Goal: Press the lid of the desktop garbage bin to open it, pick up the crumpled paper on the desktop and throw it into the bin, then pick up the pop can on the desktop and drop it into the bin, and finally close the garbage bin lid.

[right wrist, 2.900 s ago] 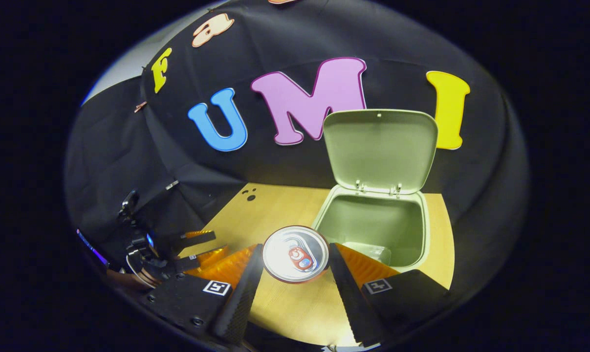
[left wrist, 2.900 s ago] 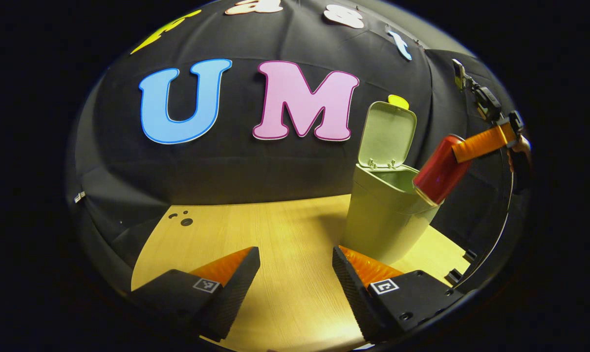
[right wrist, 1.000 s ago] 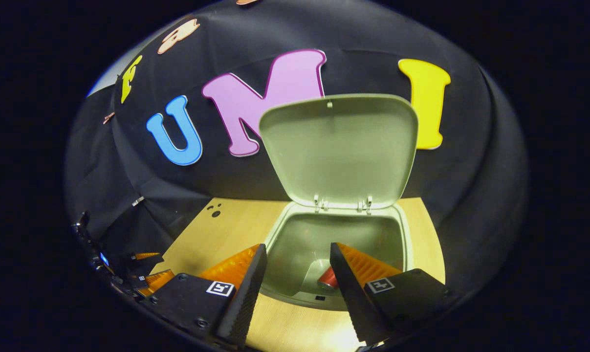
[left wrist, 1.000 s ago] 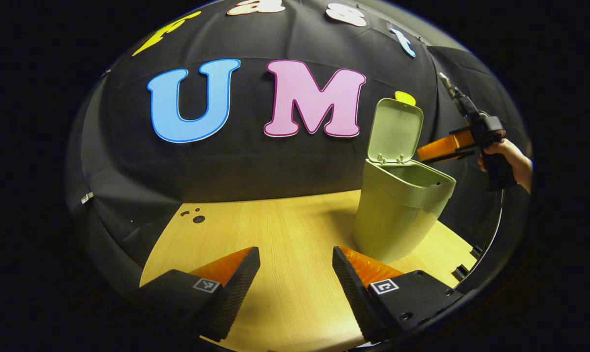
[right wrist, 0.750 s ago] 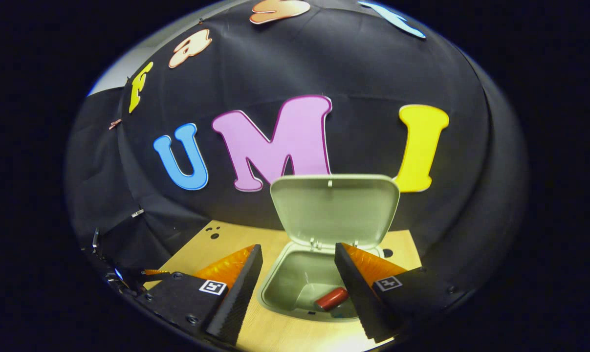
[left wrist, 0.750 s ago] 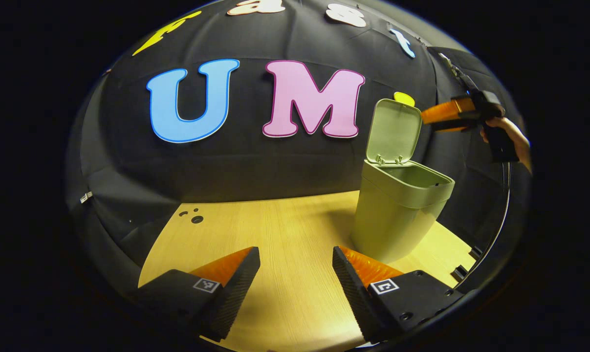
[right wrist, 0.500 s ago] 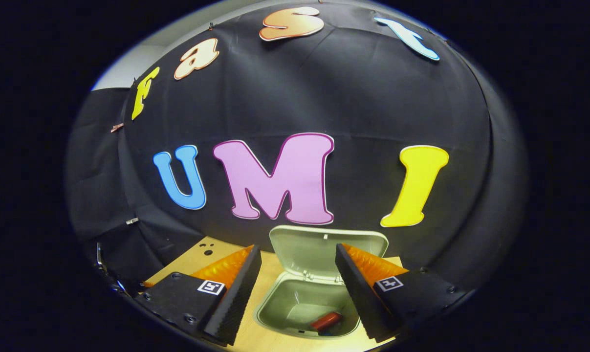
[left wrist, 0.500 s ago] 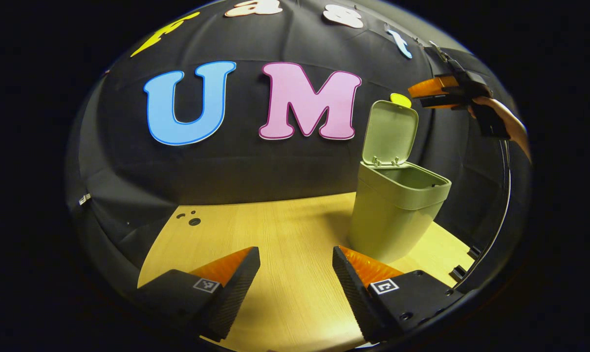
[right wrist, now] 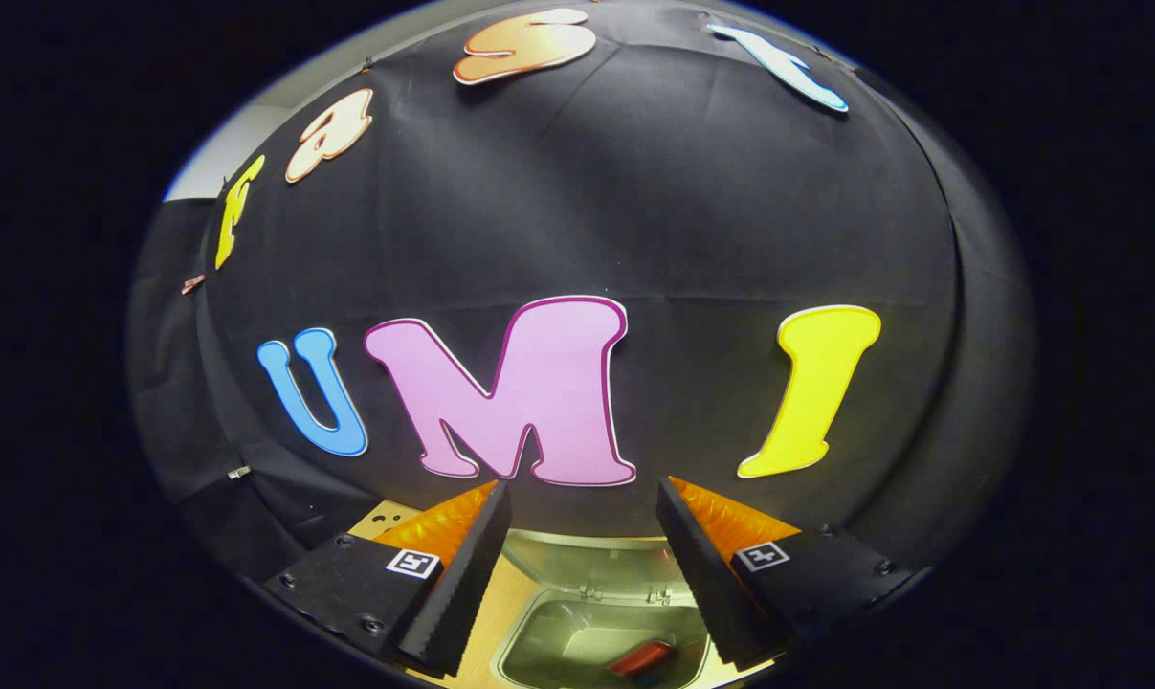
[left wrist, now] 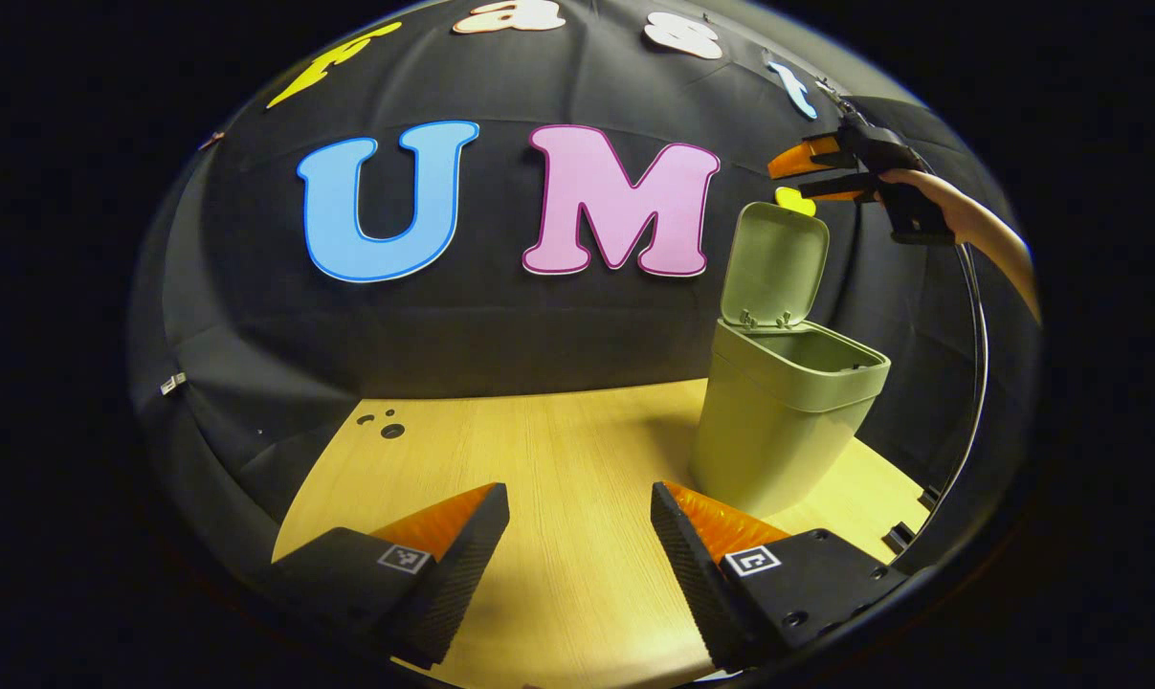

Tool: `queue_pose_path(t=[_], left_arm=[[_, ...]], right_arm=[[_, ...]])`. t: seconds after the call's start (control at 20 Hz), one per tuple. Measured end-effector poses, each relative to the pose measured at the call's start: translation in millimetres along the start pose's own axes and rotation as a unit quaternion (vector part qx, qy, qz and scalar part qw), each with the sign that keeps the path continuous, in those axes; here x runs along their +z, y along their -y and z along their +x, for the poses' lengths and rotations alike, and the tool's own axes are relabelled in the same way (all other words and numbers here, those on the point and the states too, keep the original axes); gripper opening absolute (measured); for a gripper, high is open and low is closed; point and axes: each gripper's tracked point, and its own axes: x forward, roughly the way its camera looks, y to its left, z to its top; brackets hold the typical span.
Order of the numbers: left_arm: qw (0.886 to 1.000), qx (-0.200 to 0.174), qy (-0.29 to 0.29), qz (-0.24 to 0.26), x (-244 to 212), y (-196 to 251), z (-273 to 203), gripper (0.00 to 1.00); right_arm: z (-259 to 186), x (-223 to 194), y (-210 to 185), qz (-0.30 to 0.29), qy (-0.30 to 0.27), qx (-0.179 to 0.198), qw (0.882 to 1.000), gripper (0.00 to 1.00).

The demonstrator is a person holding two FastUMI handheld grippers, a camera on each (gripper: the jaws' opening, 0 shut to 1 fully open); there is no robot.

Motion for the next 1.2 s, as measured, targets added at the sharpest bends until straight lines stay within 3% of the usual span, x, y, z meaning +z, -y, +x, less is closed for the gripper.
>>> queue_pose_path(t=[0.4, 0.65, 0.9, 1.2], left_arm=[[1.0, 0.013, -0.004, -0.008, -5, -7, -4, 0.96], [1.0, 0.011, -0.007, -0.008, -7, -5, 0, 0.95], [1.0, 0.003, -0.006, 0.001, -5, -1, 4, 0.96], [1.0, -0.004, -0.005, 0.005, -6, 3, 4, 0.96]], right_arm=[[27, -31, 11, -0.037, -0.043, -0.019, 0.998, 0.96], [1, -43, 2, -0.062, -0.052, -0.01, 0.997, 0.96], [-34, -73, -1, -0.044, -0.074, 0.001, 0.996, 0.96], [-57, -118, -2, -0.07, -0.116, -0.001, 0.991, 0.98]])
